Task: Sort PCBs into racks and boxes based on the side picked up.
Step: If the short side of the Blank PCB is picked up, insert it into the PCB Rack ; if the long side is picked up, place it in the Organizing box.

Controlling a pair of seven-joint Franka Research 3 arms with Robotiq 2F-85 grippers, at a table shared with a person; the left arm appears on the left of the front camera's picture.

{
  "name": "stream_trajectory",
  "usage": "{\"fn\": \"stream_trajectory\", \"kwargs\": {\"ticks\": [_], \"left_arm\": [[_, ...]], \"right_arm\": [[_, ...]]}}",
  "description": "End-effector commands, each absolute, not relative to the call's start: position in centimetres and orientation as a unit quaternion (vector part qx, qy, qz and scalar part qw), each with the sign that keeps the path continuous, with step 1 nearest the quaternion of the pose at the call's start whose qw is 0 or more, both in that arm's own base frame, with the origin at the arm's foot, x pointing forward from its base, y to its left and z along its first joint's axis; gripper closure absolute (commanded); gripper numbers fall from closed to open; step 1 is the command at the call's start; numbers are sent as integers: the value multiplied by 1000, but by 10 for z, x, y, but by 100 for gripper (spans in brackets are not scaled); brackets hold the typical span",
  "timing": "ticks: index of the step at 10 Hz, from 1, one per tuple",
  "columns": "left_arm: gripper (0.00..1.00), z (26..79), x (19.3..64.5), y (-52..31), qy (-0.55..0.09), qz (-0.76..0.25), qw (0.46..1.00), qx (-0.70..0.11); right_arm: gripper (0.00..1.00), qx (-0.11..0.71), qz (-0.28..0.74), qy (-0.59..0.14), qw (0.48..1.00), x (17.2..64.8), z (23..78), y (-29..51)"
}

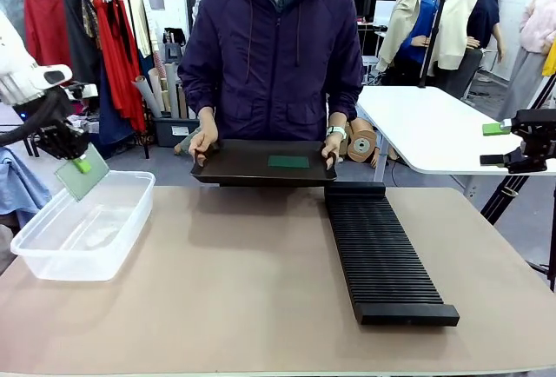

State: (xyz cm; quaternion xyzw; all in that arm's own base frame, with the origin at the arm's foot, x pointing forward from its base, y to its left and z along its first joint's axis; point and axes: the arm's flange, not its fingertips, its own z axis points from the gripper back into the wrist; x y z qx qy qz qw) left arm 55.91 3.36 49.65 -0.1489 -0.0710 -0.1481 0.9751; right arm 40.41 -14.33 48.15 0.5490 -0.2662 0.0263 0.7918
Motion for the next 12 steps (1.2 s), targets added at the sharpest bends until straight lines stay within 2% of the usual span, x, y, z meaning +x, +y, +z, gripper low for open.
{"fn": "stream_trajectory", "kwargs": {"ticks": [1, 4, 12], "left_arm": [[100, 476, 557, 26, -65, -120, 980, -147], [100, 433, 555, 23, -45, -96, 985, -140], [100, 372, 567, 22, -49, -33, 976, -208]], "right_arm": [[0, 550, 28, -263, 792, 404, 485, -143], [0, 550, 28, -263, 792, 404, 485, -143], [0, 550, 28, -263, 792, 404, 485, -143]]}}
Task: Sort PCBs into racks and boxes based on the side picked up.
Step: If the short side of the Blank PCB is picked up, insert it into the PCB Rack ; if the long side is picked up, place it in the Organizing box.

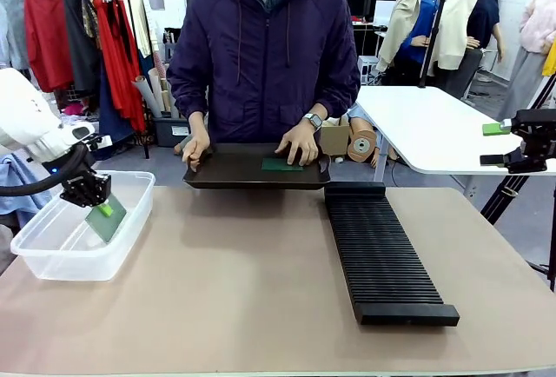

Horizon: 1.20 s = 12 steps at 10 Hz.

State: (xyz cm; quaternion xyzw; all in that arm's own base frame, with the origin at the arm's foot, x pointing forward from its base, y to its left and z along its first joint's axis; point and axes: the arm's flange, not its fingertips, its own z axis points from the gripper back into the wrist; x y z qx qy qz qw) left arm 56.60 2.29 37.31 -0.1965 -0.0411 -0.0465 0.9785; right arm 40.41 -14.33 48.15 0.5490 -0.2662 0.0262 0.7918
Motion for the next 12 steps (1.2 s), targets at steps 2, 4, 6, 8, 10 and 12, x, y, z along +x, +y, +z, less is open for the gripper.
{"fn": "stream_trajectory", "kwargs": {"ticks": [2, 4, 6, 8, 10, 12], "left_arm": [[100, 364, 571, 22, -45, -27, 977, -207], [100, 357, 575, 21, -41, -21, 977, -206], [100, 353, 580, 23, -34, -11, 978, -207], [92, 358, 583, 24, -41, -9, 979, -202], [62, 362, 583, 25, -50, -6, 982, -184], [22, 369, 583, 27, -66, -9, 985, -161]], "right_arm": [[0, 550, 28, -263, 792, 404, 485, -143], [0, 550, 28, -263, 792, 404, 485, -143], [0, 550, 28, -263, 792, 404, 485, -143], [0, 550, 28, -263, 792, 404, 485, -143], [0, 550, 28, -263, 792, 404, 485, -143], [0, 550, 28, -263, 792, 404, 485, -143]]}}
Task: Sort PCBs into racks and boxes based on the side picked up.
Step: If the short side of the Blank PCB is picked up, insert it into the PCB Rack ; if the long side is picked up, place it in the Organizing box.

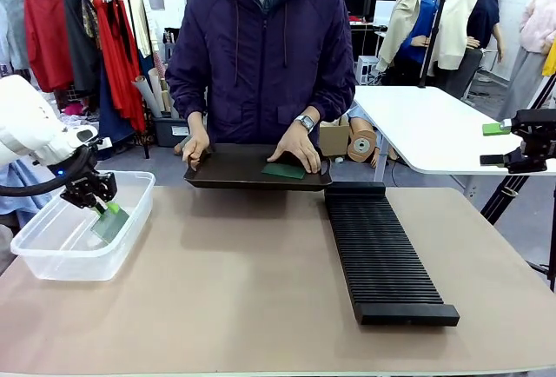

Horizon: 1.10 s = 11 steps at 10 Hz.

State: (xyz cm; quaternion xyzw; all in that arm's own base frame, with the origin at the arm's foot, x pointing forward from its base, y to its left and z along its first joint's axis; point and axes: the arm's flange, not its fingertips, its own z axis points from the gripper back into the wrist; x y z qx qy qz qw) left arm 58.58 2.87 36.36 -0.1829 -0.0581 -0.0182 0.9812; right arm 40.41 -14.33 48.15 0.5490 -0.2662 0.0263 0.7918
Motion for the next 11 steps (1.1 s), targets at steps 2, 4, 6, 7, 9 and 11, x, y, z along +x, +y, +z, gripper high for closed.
{"fn": "stream_trajectory", "kwargs": {"ticks": [2, 4, 6, 7, 9, 11], "left_arm": [[0, 381, 582, 28, -81, -18, 987, -141], [0, 399, 578, 27, -94, -24, 986, -135], [0, 418, 576, 29, -111, -25, 986, -122], [0, 425, 574, 30, -116, -29, 986, -117], [0, 439, 568, 30, -129, -35, 984, -114], [0, 441, 568, 31, -130, -38, 984, -118]], "right_arm": [[0, 550, 28, -263, 792, 404, 485, -143], [0, 550, 28, -263, 792, 404, 485, -143], [0, 550, 28, -263, 792, 404, 485, -143], [0, 550, 28, -263, 792, 404, 485, -143], [0, 550, 28, -263, 792, 404, 485, -143], [0, 550, 28, -263, 792, 404, 485, -143]]}}
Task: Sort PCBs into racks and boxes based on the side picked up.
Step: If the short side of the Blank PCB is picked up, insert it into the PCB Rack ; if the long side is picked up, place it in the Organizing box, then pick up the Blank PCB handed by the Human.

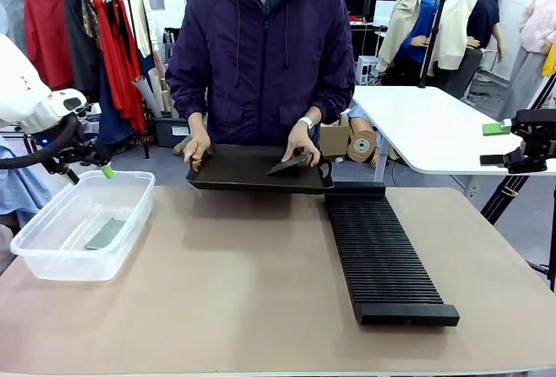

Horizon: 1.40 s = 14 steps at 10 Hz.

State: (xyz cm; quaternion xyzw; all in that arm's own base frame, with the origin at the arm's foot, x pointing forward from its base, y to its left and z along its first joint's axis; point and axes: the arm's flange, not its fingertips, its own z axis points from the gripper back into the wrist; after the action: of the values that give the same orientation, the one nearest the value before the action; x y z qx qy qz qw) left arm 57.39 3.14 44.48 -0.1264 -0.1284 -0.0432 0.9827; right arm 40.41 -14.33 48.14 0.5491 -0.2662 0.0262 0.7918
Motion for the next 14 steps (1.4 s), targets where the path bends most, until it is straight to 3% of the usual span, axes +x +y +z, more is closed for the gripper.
{"fn": "stream_trajectory", "kwargs": {"ticks": [1, 7, 11, 14], "left_arm": [[0, 440, 568, 31, -128, -39, 984, -119], [0, 439, 568, 37, -105, -21, 980, -166], [0, 435, 574, 55, -43, 37, 929, -366], [0, 451, 578, 64, -37, 39, 877, -478]], "right_arm": [[0, 550, 28, -263, 792, 404, 485, -143], [0, 550, 28, -263, 792, 404, 485, -143], [0, 550, 28, -263, 792, 404, 485, -143], [0, 550, 28, -263, 792, 404, 485, -143]]}}
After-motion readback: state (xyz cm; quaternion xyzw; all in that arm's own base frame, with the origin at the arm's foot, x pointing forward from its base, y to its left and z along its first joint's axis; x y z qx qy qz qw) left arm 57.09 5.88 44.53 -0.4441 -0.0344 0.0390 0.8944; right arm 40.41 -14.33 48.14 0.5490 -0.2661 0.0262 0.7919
